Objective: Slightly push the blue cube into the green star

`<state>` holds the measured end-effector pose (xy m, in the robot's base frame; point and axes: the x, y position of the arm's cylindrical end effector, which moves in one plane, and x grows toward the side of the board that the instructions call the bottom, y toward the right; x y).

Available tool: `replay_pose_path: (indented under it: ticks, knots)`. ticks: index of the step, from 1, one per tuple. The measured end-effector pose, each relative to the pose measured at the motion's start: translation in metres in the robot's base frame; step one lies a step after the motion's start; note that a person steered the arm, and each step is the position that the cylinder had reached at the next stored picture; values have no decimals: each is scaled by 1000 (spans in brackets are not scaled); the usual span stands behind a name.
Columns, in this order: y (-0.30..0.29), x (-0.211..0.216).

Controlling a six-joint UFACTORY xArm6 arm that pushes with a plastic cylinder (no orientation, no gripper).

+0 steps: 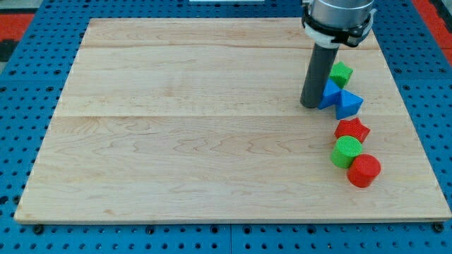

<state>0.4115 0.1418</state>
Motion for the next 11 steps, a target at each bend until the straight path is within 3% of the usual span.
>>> replay_pose_path:
  ticks: [2,7,11]
  knots:
    - [-16,-17]
    - [5,-42]
    - [-31,-76]
